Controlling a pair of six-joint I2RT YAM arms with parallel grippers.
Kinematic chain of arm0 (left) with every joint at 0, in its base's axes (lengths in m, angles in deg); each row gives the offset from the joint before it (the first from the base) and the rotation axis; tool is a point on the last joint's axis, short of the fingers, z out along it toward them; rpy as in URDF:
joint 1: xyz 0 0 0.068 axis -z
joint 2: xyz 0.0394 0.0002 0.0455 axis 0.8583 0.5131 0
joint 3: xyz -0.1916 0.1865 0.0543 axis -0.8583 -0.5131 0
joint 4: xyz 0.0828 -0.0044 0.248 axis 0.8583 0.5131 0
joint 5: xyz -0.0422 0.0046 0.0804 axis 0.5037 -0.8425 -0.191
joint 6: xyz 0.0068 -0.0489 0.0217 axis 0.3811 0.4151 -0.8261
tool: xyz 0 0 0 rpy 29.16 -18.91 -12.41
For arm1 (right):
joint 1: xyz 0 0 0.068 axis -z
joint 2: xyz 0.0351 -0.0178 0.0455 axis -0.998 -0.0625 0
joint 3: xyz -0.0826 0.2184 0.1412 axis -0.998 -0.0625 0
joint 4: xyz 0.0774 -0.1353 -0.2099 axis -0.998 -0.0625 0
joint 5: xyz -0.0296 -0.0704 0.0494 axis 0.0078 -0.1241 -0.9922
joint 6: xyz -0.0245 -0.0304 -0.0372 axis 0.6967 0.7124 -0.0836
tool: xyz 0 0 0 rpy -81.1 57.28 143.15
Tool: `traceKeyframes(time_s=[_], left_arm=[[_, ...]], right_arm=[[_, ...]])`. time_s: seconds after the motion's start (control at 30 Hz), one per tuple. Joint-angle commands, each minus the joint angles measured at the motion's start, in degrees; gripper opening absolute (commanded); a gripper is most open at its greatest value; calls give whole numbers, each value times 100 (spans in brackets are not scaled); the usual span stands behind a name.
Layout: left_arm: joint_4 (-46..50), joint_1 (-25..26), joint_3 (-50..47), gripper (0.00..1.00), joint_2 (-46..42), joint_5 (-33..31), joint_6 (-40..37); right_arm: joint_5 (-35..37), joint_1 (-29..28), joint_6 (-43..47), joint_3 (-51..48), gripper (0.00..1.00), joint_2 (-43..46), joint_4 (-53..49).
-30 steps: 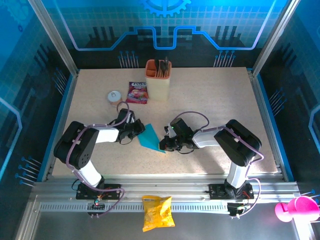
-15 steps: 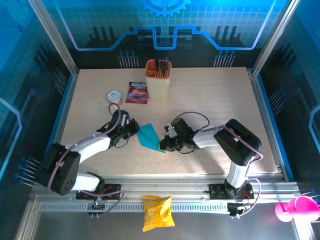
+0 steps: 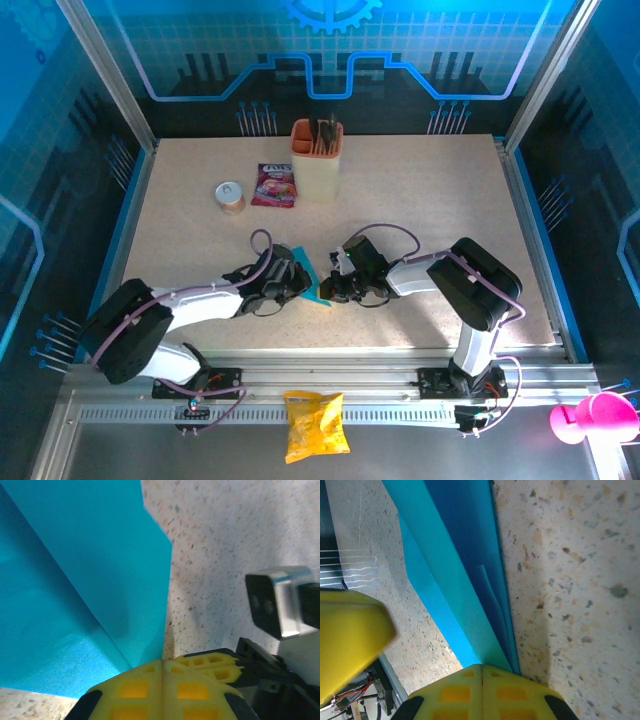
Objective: Fold a paper plane with a square sheet of paper (pick it up from the middle)
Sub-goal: Fourth fold the wing at the center of the table.
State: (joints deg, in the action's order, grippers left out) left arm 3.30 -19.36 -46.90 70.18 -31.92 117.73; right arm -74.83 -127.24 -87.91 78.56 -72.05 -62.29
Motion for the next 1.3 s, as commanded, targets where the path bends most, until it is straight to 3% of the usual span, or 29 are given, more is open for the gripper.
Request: traceKeyframes(time_s=[0.0,0.3,0.63,0.97,1.27], left_arm=[[-385,148,52,0,260,-128,342],[-680,270,93,0,709,-234,601],[-2,168,300,0,892,-736,803],[145,-479,314,0,932,-667,621],[238,-1473,538,0,1186,-420,150]], right_arm=[[788,-75,12,-537,0,-725,-1441],[783,-75,35,-510,0,-724,-1501],[781,-74,29,-507,0,-821,-1525],[820,-75,17,-582,0,-922,-1495],[813,-73,-62,-710,0,-1019,-1356]])
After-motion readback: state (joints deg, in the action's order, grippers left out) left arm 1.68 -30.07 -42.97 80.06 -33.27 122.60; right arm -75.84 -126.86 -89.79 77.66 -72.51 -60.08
